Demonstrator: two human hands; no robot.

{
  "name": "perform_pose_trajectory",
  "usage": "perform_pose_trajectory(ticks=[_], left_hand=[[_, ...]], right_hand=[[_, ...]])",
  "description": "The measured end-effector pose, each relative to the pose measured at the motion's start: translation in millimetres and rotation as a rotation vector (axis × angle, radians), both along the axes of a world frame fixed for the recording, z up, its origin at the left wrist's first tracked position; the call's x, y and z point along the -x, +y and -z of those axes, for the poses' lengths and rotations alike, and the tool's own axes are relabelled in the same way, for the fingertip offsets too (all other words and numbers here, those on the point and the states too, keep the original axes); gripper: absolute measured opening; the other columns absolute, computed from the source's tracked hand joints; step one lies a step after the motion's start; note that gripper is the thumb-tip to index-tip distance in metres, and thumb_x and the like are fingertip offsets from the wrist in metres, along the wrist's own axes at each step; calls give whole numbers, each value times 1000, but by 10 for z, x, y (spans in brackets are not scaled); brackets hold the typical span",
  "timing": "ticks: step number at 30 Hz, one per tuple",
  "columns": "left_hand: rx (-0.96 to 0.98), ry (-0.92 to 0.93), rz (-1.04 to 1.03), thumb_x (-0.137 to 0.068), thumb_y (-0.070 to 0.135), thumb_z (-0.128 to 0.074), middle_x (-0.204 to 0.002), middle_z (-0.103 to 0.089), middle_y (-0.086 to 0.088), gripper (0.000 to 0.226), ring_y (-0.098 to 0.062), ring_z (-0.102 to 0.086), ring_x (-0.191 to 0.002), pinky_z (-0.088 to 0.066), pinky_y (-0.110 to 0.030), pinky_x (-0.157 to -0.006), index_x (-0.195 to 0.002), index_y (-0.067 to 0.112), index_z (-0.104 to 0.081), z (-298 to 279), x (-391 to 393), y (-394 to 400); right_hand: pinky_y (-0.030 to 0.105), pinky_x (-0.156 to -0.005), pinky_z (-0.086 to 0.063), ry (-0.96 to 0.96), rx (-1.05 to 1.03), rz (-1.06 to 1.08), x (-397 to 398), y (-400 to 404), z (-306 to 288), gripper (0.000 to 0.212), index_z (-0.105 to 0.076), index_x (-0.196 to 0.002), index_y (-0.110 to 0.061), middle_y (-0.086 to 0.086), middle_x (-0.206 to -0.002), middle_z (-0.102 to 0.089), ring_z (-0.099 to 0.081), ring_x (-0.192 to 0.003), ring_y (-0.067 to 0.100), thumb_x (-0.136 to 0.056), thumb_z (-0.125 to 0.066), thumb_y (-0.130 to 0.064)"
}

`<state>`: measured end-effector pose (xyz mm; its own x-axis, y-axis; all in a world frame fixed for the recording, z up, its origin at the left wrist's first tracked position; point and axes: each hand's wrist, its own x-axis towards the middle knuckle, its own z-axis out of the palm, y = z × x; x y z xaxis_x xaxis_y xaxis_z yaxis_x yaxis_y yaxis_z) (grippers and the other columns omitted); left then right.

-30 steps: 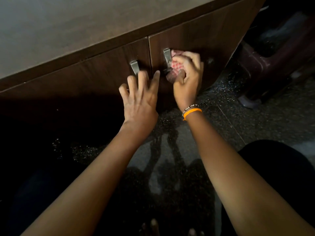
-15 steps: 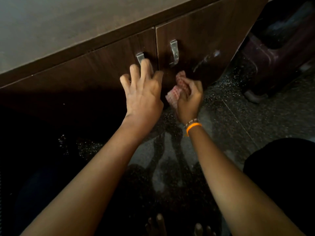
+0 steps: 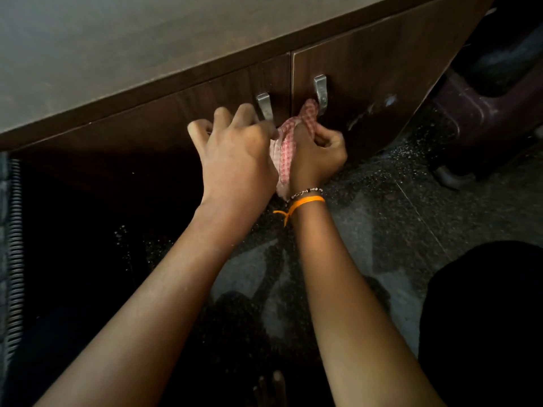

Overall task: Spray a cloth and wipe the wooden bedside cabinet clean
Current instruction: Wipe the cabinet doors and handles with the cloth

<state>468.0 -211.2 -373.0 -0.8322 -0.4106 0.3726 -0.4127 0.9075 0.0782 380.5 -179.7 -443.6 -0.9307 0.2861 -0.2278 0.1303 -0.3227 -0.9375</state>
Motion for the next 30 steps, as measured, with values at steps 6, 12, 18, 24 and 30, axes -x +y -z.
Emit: perform_pose_trajectory(ticks=[6, 12, 18, 24, 30], left_hand=[[12, 28, 4, -72, 8, -55, -90, -61, -5, 22, -31, -52, -89, -23, -40, -77, -83, 18, -71, -13, 58, 54], [-14, 54, 38, -82, 21, -54, -88, -60, -5, 16, -30, -51, -86, -22, -40, -76, -82, 20, -70, -12, 96, 69], [-6, 99, 31, -85, 26, -45, -88, -58, -4, 25, -29, -50, -88, -22, -38, -76, -84, 21, -70, -55, 122, 60], [-14, 3, 32, -84, 26, -50, -98, -63, -5, 21, -30, -52, -93, -29, -43, -81, -85, 19, -70, 3, 146, 31], [-66, -113, 83, -75, 10, -47, -106, -61, -6, 30, -32, -49, -103, -27, -44, -89, -95, 18, -69, 68, 167, 46]], right_hand=[[22, -54, -51, -29, 79, -5, 48, -19, -114, 16, -63, -67, -9, 6, -65, -64, -59, -56, 12, -72, -77, -4], [10, -44, -44, -196, 85, -2, 30, 3, -221, 20, -57, -71, -10, 3, -69, -61, -53, -56, 7, -71, -78, -9], [7, -48, -40, -125, -69, 5, 104, -14, -211, 30, -50, -62, -16, 4, -71, -62, -54, -61, 11, -69, -80, -12], [40, -62, -59, -144, -143, -106, 82, 81, -5, 33, -50, -60, -20, 10, -70, -67, -64, -62, 23, -66, -81, -27], [19, -45, -42, -82, -307, -170, 22, 393, 311, 34, -47, -63, -19, 0, -58, -54, -47, -48, 9, -74, -78, -28]])
